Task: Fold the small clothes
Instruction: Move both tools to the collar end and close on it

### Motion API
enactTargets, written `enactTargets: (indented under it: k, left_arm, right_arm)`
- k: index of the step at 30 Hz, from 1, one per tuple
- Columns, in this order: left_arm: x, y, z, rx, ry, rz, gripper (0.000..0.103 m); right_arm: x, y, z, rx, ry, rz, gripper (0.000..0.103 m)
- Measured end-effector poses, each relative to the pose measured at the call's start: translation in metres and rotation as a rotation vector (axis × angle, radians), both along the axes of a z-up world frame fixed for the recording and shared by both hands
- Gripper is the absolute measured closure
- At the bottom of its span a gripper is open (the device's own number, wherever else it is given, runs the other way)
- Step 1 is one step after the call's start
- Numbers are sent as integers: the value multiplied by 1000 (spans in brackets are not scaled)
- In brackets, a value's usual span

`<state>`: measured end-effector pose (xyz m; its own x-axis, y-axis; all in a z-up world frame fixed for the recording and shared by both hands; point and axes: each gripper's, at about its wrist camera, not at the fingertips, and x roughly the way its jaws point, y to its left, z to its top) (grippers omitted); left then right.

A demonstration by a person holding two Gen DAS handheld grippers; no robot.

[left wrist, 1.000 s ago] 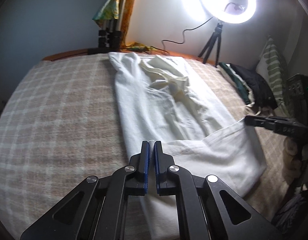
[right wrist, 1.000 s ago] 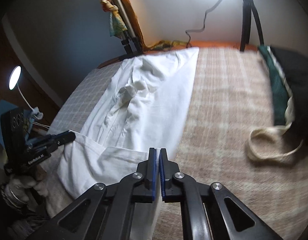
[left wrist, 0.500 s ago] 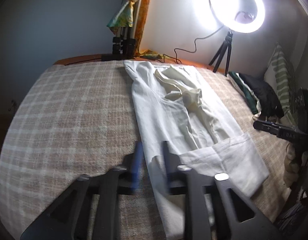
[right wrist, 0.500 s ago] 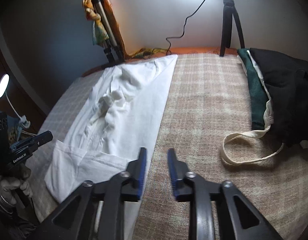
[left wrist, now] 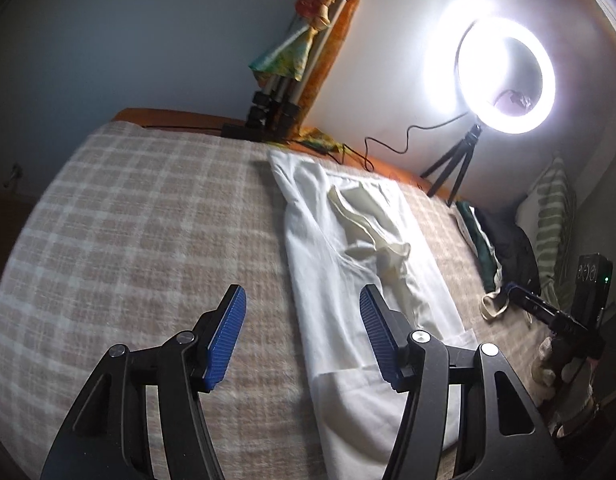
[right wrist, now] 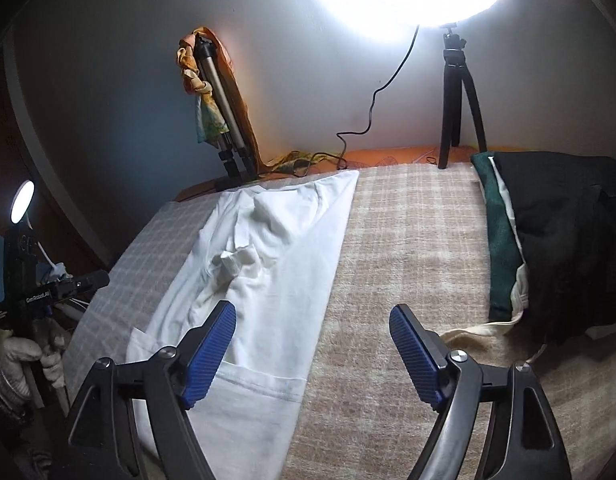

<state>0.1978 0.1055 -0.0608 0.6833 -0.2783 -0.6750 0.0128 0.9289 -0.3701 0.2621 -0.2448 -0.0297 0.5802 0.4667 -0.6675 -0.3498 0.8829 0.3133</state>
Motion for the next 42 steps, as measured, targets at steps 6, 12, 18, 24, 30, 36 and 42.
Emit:
enactTargets:
  k: [6,12,18,24,30,36,42]
  left_arm:
    - [7,4,5,46,22,-37,45]
    - [37,6,10,41,15,-54,44]
    - [84,9,-9,4,36,-70,44]
    - [135,23,-43,-110,93,-37,45]
    - [174,27,-57,-136,94,-45,45]
    - [203,29,-67,-199,98,-37,45]
    - [221,22,-72,-204,99,-71,46]
  right_arm:
    - [17,4,0,-12,74,32,44]
    - [45,5,13,8,81,41,46]
    - [87,14,6,-22,105,69,46]
    - [143,17,-28,4,192,38,53]
    - [188,21,-52,55,226,36,53]
    - [224,27,-67,113,255,31,53]
    - [249,35,-74,134,265,48,53]
